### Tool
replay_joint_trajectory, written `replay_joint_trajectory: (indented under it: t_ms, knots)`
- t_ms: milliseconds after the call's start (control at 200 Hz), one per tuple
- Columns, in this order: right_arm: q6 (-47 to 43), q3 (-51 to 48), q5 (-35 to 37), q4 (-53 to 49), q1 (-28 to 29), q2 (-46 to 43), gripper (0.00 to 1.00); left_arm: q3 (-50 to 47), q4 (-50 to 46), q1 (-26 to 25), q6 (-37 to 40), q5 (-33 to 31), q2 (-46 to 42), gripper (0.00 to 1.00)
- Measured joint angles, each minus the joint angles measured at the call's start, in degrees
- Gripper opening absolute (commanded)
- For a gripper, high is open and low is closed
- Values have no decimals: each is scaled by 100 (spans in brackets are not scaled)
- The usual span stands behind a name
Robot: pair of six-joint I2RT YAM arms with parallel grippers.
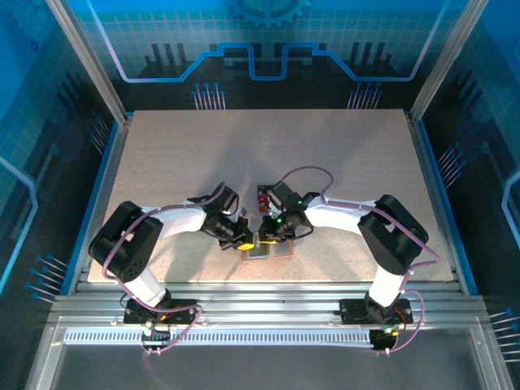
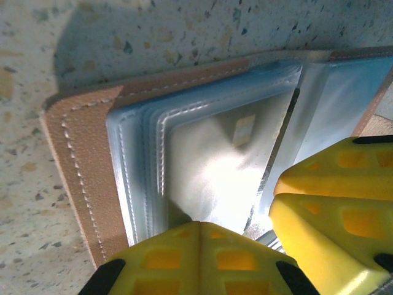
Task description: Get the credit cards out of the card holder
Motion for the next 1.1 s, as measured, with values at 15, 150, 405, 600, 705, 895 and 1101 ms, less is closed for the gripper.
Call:
replay_joint_trajectory:
  t_ms: [15, 150, 405, 600, 705, 895, 1101]
  knots:
    - [0, 0, 0, 0, 0, 0, 17, 0, 0, 0, 0, 0, 0, 4]
    - [-24, 0, 2, -2, 0, 24, 18, 0, 0, 0, 2, 0, 0, 4]
    - [-48, 2, 0, -4, 0, 111, 19, 0, -4, 0, 2, 0, 0, 4]
    - [-92, 28, 2, -48, -11, 144, 20, 22, -55, 0, 11, 0, 0, 4]
    - [-133, 81, 17, -144, -11, 166, 20, 42, -90, 0, 22, 0, 0, 4]
    - [-164, 105, 120, -286, -11, 170, 20, 42, -127, 0, 24, 0, 0, 4]
    - [-177, 105, 149, -306, -11, 168, 20, 42, -122, 0, 37, 2, 24, 4]
